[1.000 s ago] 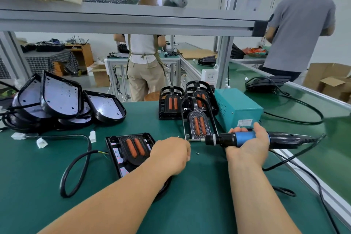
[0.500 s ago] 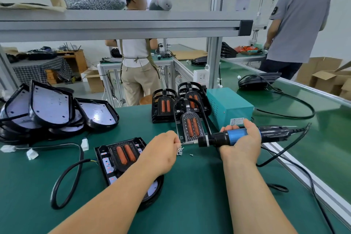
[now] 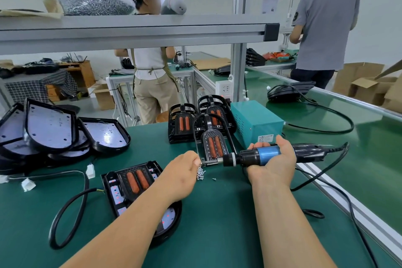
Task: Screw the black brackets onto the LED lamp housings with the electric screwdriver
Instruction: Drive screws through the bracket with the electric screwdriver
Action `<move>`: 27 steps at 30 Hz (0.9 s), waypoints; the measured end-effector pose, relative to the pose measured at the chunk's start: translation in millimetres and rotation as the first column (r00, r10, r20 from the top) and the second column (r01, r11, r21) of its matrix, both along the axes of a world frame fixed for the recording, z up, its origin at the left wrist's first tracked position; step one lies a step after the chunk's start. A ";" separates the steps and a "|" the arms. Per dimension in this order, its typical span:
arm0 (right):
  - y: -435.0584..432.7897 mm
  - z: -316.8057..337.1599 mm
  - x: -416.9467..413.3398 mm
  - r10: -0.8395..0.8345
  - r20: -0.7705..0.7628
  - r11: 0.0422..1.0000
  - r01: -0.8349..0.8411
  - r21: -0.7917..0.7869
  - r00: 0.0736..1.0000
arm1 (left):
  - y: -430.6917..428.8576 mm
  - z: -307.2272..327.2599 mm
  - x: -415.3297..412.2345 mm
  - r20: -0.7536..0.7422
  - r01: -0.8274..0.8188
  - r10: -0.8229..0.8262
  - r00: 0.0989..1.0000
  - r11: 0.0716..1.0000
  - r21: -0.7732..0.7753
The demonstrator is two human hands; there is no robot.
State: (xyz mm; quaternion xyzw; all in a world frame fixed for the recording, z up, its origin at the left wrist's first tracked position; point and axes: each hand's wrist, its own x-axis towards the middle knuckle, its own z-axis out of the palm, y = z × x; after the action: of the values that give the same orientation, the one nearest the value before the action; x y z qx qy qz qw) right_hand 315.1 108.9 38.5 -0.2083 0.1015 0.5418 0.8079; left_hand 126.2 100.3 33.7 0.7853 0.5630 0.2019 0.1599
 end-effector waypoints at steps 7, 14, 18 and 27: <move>-1.4 0.2 -0.5 0.008 0.021 1.000 -0.008 0.003 1.000 | -0.9 0.9 -0.4 -0.004 0.005 -0.005 1.000 1.000 -0.005; -1.0 1.1 -0.7 0.018 0.049 1.000 -0.019 0.007 0.999 | -2.1 2.0 0.5 -0.008 -0.003 0.002 1.000 1.000 -0.007; -0.6 1.5 -0.6 0.019 0.056 1.000 -0.019 0.008 0.998 | -2.3 3.1 0.4 0.004 -0.001 0.001 1.000 1.000 -0.012; -1.5 2.2 0.6 0.017 0.074 1.000 -0.019 0.025 0.997 | -1.9 2.4 -1.4 0.026 0.021 -0.020 0.999 0.999 -0.035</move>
State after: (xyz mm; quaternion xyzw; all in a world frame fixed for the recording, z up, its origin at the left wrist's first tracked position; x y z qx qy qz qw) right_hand 315.7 107.4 40.8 -0.2188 0.0629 0.5422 0.8089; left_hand 124.9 98.4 36.1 0.7855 0.5562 0.2002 0.1829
